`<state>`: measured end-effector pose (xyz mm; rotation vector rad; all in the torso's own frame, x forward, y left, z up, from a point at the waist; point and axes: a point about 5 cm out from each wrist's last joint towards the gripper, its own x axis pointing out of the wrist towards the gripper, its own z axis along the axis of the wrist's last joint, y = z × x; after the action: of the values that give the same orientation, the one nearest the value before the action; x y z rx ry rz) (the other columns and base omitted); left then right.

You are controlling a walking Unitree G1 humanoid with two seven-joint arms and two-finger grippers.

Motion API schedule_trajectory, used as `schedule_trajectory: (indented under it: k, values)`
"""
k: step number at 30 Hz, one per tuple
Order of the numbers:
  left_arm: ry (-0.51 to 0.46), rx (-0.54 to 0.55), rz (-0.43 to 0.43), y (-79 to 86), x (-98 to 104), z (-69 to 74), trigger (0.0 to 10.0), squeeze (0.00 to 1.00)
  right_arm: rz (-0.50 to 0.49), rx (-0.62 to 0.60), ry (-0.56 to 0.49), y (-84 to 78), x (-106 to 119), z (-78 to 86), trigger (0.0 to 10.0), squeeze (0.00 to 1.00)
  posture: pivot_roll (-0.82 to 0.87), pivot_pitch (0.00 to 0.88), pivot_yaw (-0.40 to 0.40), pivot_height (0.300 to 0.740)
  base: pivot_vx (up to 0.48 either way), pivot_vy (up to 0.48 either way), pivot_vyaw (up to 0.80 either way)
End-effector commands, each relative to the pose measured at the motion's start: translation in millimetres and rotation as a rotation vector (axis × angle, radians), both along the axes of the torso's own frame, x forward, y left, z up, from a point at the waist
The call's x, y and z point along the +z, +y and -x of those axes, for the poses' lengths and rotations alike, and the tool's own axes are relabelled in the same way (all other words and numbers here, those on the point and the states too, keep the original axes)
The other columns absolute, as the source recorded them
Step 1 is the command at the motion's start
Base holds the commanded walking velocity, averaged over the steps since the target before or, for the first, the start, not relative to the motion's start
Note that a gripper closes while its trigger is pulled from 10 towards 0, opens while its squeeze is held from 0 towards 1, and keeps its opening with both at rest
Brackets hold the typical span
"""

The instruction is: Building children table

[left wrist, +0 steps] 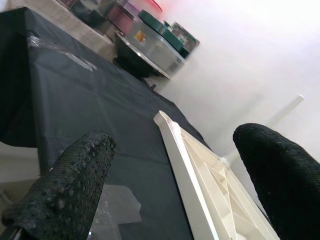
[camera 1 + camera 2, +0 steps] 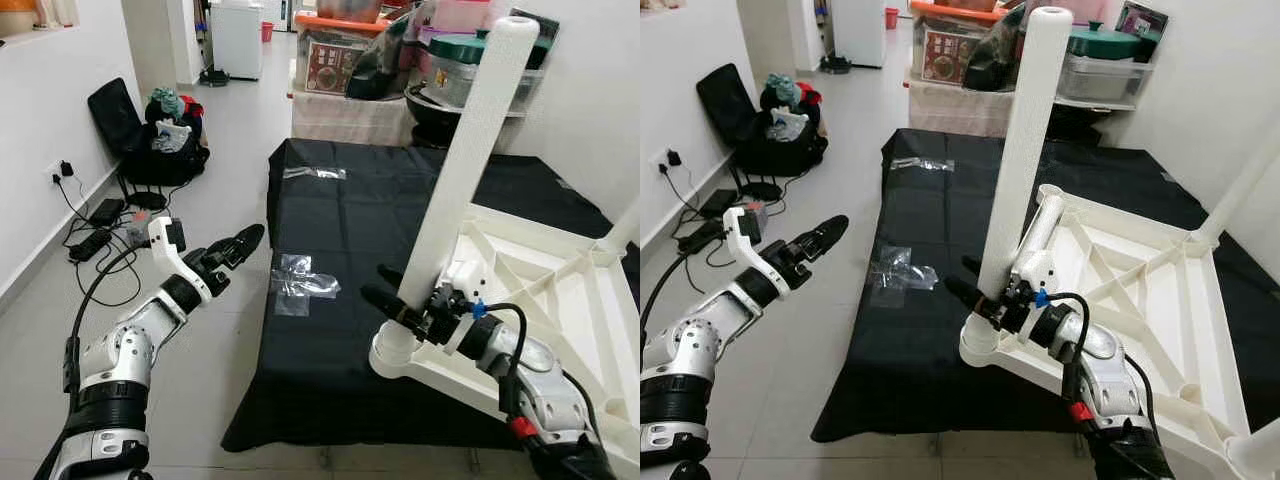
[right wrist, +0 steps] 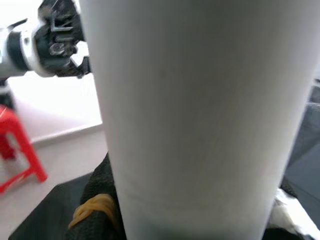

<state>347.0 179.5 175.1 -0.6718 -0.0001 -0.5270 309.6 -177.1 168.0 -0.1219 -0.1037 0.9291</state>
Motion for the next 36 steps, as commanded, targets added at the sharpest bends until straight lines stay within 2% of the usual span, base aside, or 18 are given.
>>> schedule_trajectory:
  k: [1,11,23,25,26,27,28,31,34,36]
  values:
    - [0.010,-0.006,-0.011,0.2,-2,1.9,10.0,0.00,0.034,0.088,0.068,13.0,-12,0.2,10.0,0.00,0.08,0.000,-0.084,0.740,0.000,0.000,0.00]
    - [0.015,0.005,-0.015,2.8,-3,5.3,10.0,0.00,-0.011,0.169,0.126,21.5,-10,-12.7,10.0,0.00,0.10,0.000,-0.095,0.740,0.000,0.000,0.00]
    - [0.016,0.012,-0.015,3.9,-3,7.7,10.0,0.00,-0.001,0.238,0.138,30.5,-14,-12.2,10.0,0.00,0.10,0.000,-0.103,0.740,0.000,0.000,0.00]
    - [0.018,0.014,-0.015,4.0,-3,8.4,10.0,0.00,-0.018,0.194,0.116,32.4,-13,-12.4,10.0,0.00,0.09,0.000,-0.106,0.740,0.000,0.000,0.00]
    - [0.019,0.015,-0.015,4.3,-3,8.6,10.0,0.00,-0.041,0.135,0.099,32.8,-13,-14.1,10.0,0.00,0.09,0.000,-0.106,0.740,0.000,0.000,0.00]
    - [0.019,0.015,-0.015,4.3,-3,8.6,10.0,0.00,-0.041,0.135,0.099,32.8,-13,-14.1,10.0,0.00,0.09,0.000,-0.106,0.740,0.000,0.000,0.00]
    - [0.020,0.018,-0.014,4.6,-4,8.6,10.0,0.00,-0.053,0.050,0.088,32.9,-16,-14.9,10.0,0.00,0.09,0.000,-0.106,0.740,0.000,0.000,0.00]
    - [0.020,0.020,-0.013,4.8,-4,8.6,10.0,0.00,-0.066,-0.005,0.072,33.5,-18,-13.5,10.0,0.00,0.09,0.000,-0.105,0.740,0.000,0.000,0.00]
    - [0.024,0.021,-0.010,4.1,-5,8.0,10.0,0.00,-0.082,-0.234,0.085,32.2,-29,-6.8,10.0,0.00,0.07,0.000,-0.094,0.740,0.000,0.000,0.00]
    - [0.025,0.020,-0.009,3.6,-6,7.6,10.0,0.00,-0.086,-0.339,0.105,29.1,-33,-6.3,10.0,0.00,0.07,0.000,-0.093,0.740,0.000,0.000,0.00]
